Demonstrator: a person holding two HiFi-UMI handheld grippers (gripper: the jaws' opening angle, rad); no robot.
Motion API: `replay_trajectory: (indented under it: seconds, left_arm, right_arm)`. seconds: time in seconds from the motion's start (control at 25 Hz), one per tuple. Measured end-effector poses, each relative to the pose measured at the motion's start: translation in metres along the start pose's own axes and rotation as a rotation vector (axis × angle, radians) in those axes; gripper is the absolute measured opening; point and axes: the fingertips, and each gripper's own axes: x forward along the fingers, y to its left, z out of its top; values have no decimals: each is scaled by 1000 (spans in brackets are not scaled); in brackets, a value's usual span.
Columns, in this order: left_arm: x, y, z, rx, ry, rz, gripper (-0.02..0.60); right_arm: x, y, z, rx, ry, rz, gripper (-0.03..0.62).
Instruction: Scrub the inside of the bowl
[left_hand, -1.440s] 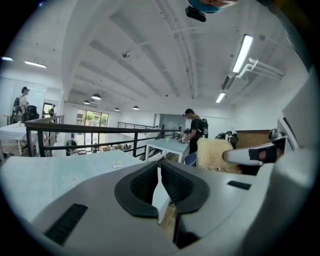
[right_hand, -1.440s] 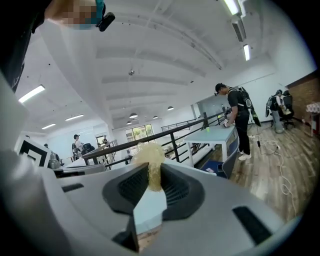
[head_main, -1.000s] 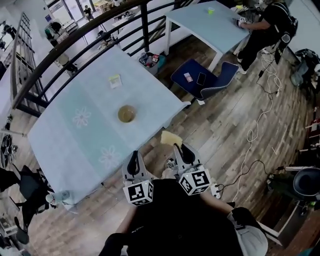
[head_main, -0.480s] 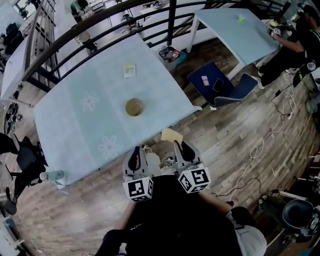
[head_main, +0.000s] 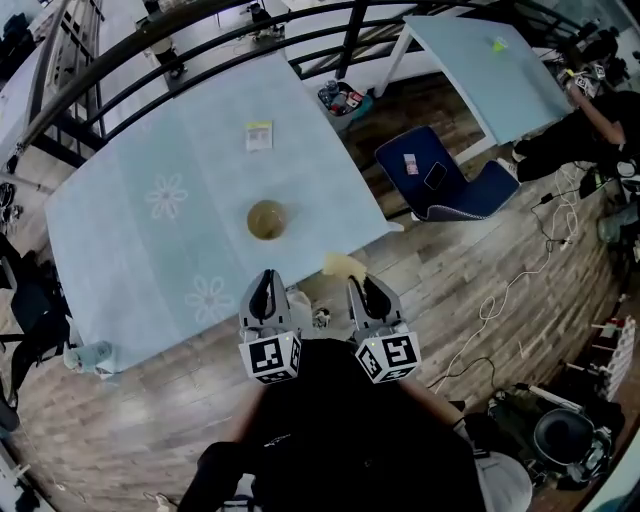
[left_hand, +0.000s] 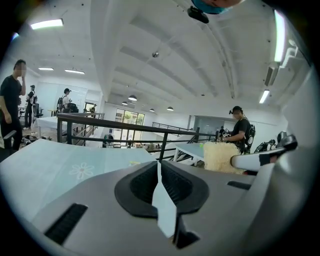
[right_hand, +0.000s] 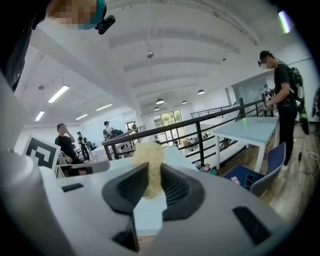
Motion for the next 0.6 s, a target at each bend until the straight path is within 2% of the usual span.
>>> replay_trajectory:
  seconds: [0.2,0.36,0.6]
  left_arm:
    - [40,14,8,-14,-1,-2,31]
    - [60,35,-8,-37,57,9,31]
    - [80,69,-37,-71,161,31,32]
  right_arm:
    - [41,-5,25,-17,-4,-5,78]
    - [66,8,32,-31,-7,23,78]
    - [93,21,26,-36,47,37,78]
